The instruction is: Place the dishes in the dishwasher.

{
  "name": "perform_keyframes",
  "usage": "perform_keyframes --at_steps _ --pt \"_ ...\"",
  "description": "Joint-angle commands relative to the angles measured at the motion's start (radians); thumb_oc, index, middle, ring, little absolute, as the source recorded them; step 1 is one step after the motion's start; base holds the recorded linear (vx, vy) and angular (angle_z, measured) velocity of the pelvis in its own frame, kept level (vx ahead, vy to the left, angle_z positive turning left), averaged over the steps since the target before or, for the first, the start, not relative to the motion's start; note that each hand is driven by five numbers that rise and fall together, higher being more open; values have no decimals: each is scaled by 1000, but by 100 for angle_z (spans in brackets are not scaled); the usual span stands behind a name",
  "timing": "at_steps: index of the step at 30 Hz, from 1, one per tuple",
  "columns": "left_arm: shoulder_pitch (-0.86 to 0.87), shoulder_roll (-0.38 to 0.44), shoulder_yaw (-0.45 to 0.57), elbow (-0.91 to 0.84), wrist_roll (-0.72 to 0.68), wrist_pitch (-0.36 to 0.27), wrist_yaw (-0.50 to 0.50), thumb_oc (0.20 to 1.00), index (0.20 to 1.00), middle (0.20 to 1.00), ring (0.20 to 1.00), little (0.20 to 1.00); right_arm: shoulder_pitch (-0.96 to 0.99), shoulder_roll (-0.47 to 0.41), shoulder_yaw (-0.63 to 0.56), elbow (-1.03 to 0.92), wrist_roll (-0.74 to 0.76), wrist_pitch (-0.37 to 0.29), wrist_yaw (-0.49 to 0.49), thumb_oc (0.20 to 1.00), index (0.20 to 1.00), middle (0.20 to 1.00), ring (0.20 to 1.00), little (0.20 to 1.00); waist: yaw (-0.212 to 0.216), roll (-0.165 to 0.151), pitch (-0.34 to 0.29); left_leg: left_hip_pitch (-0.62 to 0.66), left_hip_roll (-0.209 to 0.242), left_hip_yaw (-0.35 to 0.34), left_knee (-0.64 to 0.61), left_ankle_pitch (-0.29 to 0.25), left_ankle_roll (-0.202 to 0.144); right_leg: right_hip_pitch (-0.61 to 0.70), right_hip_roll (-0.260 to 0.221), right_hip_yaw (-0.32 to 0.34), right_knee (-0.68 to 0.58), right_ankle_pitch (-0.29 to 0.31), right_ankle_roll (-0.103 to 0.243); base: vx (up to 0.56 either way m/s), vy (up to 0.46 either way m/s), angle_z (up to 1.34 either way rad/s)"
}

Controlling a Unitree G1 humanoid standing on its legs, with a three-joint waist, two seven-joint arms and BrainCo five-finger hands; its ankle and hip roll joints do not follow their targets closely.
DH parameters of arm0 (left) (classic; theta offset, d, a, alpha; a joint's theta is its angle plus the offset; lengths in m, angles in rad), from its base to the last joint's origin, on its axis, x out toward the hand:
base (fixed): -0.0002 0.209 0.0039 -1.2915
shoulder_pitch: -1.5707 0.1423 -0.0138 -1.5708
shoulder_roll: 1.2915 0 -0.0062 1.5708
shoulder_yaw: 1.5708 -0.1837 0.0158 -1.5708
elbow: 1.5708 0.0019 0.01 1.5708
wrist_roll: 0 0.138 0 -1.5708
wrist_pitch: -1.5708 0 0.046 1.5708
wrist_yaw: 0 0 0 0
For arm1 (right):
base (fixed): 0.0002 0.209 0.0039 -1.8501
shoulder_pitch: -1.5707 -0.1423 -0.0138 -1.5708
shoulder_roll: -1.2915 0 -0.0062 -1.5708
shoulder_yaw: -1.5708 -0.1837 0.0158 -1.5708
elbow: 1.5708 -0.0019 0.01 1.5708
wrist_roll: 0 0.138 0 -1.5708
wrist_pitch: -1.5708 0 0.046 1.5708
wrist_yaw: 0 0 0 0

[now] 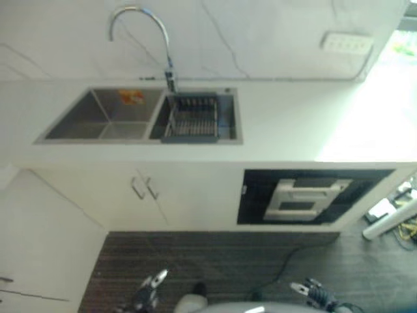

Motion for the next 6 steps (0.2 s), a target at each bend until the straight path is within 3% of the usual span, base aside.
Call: perform_keyframes --at_steps 1,2,3,6 --pt "-110 19 -40 -32 73 4 -25 1000 1000 1000 1000 1000 -74 -18 -13 -37 -27 21 -7 1000 1000 1000 1000 1000 3 -35 52 55 -75 74 95 -121 -8 39 -64 -26 27 -41 52 -130 -50 62" --pt "-134 9 -58 -29 78 27 -21 1000 1000 1000 1000 1000 -75 -28 -26 -30 -15 36 -20 1000 1000 1000 1000 1000 -13 -44 54 15 -73 145 201 -157 -10 46 -82 -53 14 -36 48 -190 -11 67" --pt "-154 -1 -67 -29 75 42 -20 1000 1000 1000 1000 1000 -77 -34 -34 -21 -8 39 -19 1000 1000 1000 1000 1000 -24 -50 51 14 -70 177 227 -182 -5 43 -94 -73 6 -31 49 -222 64 86" --pt "-169 -29 -74 1 63 37 -17 1000 1000 1000 1000 1000 -84 -25 -40 22 -18 57 -5 1000 1000 1000 1000 1000 -49 -22 21 102 -63 190 39 -137 4 42 -78 -88 10 -33 62 -64 122 82"
